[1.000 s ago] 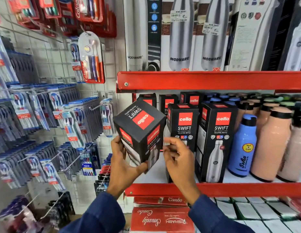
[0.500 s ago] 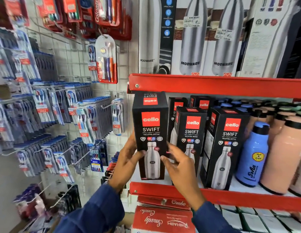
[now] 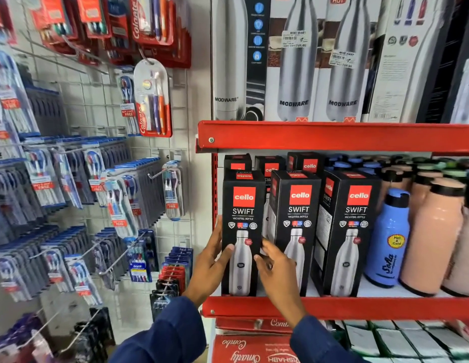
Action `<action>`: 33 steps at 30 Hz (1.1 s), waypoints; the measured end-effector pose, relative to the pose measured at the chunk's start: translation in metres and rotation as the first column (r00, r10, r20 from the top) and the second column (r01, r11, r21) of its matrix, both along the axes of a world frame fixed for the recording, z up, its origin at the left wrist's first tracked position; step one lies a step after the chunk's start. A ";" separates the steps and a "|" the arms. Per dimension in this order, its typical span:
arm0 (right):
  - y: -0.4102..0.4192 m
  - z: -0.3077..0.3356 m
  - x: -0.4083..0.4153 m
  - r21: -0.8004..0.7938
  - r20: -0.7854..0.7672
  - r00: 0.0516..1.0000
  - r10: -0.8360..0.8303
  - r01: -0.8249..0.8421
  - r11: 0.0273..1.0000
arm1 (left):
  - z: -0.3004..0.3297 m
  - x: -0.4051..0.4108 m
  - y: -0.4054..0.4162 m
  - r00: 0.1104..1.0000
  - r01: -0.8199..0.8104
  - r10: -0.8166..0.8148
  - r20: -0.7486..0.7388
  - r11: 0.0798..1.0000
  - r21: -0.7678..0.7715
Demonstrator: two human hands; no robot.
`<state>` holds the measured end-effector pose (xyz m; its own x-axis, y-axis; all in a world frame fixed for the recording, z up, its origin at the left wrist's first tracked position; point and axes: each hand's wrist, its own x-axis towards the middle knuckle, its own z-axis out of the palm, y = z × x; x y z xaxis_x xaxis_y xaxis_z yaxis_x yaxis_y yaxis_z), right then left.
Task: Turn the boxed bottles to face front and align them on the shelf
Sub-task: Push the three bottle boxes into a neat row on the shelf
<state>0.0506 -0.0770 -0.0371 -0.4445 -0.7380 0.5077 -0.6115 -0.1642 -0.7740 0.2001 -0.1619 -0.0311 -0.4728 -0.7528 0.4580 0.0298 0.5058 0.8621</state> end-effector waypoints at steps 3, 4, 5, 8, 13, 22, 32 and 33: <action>-0.005 -0.003 0.000 0.000 -0.028 1.000 -0.011 0.011 1.000 | -0.004 -0.002 -0.006 1.000 -0.009 0.009 0.025 1.000 -0.001; -0.006 -0.004 0.000 0.001 -0.027 1.000 -0.014 0.014 1.000 | -0.005 -0.001 -0.008 0.999 -0.013 0.013 0.040 1.000 -0.005; -0.007 -0.005 0.000 0.000 -0.023 1.000 -0.016 0.016 1.000 | -0.007 -0.001 -0.008 0.999 -0.008 0.008 0.051 1.000 -0.006; -0.005 -0.014 0.000 0.004 -0.005 1.000 -0.013 0.013 1.000 | -0.018 0.001 -0.010 0.999 0.001 -0.003 0.052 0.999 0.040; -0.002 -0.041 0.001 0.096 0.005 0.999 -0.037 0.036 0.995 | -0.049 0.000 0.003 0.986 -0.166 0.161 0.046 0.972 0.167; 0.000 -0.056 -0.002 0.095 0.014 0.999 -0.035 0.034 0.995 | -0.065 -0.005 0.009 0.958 -0.286 0.282 0.047 0.945 0.159; 0.007 -0.060 0.000 0.063 0.091 0.994 -0.059 0.053 0.997 | -0.068 -0.003 0.019 0.949 -0.315 0.312 0.047 0.941 0.126; 0.008 -0.061 0.000 0.065 0.092 0.994 -0.060 0.054 0.996 | -0.069 -0.003 0.020 0.950 -0.313 0.309 0.049 0.942 0.120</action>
<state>0.0507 -0.0694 -0.0981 -0.5299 -0.7391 0.4158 -0.5430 -0.0809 -0.8358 0.1968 -0.1419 -0.0997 -0.2179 -0.9147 0.3403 -0.1376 0.3740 0.9172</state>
